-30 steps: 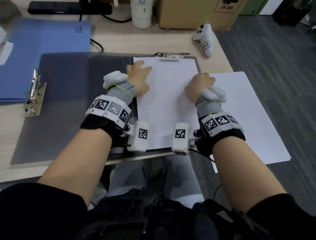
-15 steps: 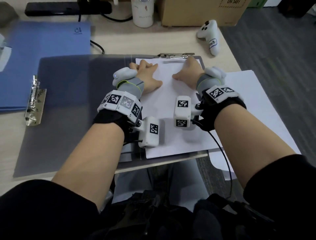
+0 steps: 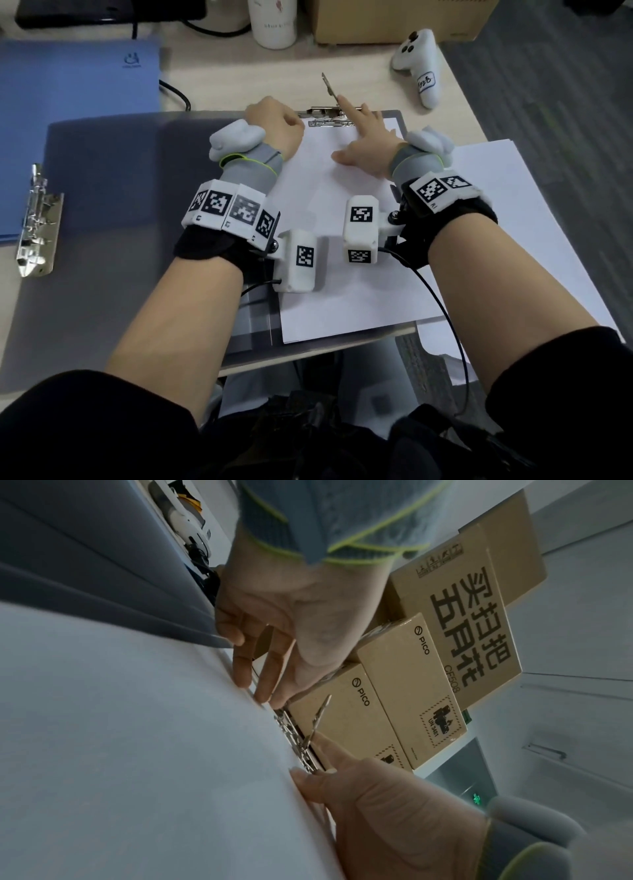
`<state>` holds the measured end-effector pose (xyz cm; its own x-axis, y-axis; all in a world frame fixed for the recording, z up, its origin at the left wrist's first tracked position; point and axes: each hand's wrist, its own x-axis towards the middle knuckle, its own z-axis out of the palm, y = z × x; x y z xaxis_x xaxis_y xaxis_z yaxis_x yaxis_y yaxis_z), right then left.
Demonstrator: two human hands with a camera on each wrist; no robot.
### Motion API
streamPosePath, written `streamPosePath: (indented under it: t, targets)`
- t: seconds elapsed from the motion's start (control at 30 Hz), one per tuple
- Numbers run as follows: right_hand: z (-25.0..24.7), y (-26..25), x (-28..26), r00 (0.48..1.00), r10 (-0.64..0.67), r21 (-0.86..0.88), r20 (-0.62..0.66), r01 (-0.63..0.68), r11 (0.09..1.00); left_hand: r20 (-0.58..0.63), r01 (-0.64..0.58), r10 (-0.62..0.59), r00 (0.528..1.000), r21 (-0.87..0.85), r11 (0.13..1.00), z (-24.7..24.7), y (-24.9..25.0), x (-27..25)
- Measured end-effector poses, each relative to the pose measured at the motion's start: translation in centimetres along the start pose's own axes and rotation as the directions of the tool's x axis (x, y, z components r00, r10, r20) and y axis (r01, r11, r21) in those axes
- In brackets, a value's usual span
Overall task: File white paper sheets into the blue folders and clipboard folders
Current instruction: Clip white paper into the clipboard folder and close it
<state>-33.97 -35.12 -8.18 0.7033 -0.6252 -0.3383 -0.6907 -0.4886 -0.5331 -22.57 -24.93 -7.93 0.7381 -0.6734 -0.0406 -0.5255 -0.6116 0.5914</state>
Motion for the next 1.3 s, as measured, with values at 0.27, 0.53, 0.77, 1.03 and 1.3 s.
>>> streamPosePath:
  t: [0.27,0.53,0.77,1.03,1.3]
  targets:
    - [0.0,-0.1,0.1,1.0,-0.006,-0.061,0.012,0.007,0.998,-0.177,-0.076,0.01,0.984,-0.369,0.926,-0.1,2.8,1.4]
    - [0.1,-0.1,0.1,1.0,-0.001,-0.087,0.015,0.002,0.996,-0.215,0.008,-0.079,0.973,-0.311,0.95,0.2,2.7,3.1]
    - [0.2,0.0,0.3,1.0,0.019,-0.096,0.005,-0.018,0.995,-0.187,0.023,-0.044,0.981,-0.115,0.993,-0.6,2.3,4.0]
    - [0.4,-0.1,0.4,1.0,0.026,-0.135,0.014,-0.023,0.991,-0.077,0.095,-0.096,0.992,-0.017,0.995,0.0,1.0,4.8]
    - [0.5,-0.2,0.7,0.999,0.029,-0.165,0.016,-0.026,0.986,-0.011,0.062,-0.062,0.998,0.037,0.997,0.1,0.4,5.0]
